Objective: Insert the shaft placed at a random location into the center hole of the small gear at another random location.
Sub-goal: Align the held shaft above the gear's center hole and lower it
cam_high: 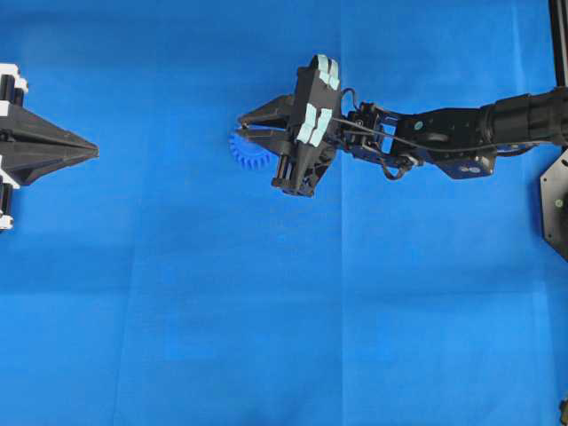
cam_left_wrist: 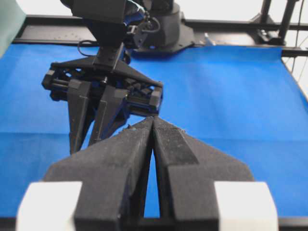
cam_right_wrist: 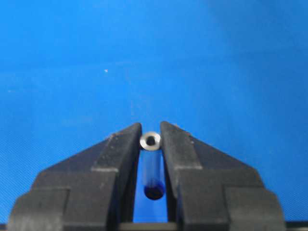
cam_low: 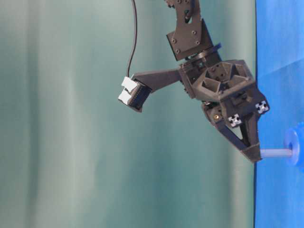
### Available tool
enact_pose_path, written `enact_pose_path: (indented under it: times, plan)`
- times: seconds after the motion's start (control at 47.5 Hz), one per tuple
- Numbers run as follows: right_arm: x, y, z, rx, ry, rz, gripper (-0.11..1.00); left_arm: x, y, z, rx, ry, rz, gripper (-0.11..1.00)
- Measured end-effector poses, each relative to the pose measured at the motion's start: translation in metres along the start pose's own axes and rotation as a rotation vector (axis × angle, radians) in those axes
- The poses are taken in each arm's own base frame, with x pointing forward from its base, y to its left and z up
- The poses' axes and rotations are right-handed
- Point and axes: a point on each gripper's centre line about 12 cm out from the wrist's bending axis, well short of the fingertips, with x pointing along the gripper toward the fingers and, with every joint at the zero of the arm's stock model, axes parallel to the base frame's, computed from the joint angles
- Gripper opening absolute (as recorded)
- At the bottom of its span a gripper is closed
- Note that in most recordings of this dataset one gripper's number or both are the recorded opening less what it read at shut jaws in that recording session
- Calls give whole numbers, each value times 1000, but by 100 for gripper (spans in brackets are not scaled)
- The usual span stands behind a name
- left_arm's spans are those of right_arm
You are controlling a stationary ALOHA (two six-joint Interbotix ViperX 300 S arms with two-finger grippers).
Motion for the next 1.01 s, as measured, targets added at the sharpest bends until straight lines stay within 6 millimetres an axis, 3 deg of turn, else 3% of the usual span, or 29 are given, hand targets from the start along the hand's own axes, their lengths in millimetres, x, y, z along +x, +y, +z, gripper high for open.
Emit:
enact_pose_path:
  times: [0.253, 0.547, 1.01]
  plan:
    - [-1, 0, 3, -9, -6, 1, 3, 0, 0, 0, 0, 0, -2, 0]
    - [-13, 3, 26, -26, -62, 11, 3, 0, 0, 1, 0, -5, -2, 0]
    - [-13, 1, 15, -33, -26, 8, 3, 0, 0, 1, 0, -3, -2, 0]
